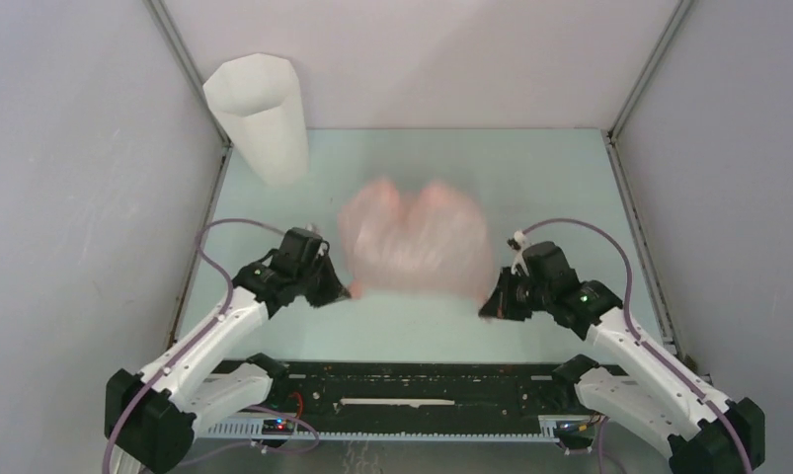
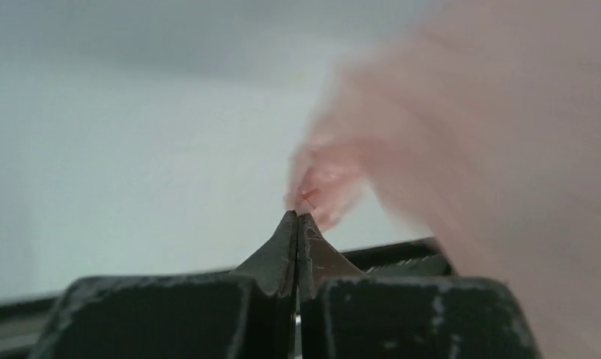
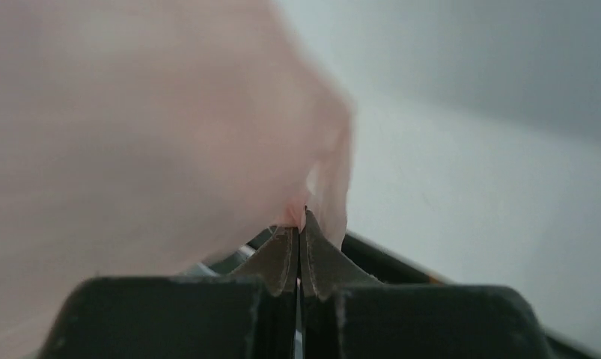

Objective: Put the trash bags into the trash bin

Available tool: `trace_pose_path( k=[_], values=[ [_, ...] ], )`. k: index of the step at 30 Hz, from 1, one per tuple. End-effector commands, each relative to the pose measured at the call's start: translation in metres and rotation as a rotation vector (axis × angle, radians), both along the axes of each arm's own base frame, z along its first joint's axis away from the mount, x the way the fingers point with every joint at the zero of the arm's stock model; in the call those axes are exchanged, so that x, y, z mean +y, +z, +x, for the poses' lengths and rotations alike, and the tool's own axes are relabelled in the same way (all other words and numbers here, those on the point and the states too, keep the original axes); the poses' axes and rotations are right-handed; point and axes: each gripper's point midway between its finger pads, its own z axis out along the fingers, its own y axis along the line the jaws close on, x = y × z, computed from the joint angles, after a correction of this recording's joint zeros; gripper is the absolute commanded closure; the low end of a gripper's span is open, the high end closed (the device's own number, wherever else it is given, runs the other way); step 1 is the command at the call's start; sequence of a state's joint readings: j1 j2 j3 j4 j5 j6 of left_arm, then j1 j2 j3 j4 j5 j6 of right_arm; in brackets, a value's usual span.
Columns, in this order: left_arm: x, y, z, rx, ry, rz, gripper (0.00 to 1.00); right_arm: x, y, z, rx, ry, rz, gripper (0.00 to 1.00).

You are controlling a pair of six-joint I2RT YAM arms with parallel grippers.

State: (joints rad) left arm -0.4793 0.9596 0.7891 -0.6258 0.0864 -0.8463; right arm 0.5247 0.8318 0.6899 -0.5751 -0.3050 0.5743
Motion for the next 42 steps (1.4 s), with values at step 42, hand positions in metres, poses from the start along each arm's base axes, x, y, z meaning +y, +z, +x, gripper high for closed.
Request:
trace_pose_path(
  k=[42],
  values=[
    [-0.2, 0.288, -0.026, -0.375, -0.468, -0.474, 1.0, 0.029, 0.225, -0.006, -0.499, 0.211, 0.261, 0.74]
  ],
)
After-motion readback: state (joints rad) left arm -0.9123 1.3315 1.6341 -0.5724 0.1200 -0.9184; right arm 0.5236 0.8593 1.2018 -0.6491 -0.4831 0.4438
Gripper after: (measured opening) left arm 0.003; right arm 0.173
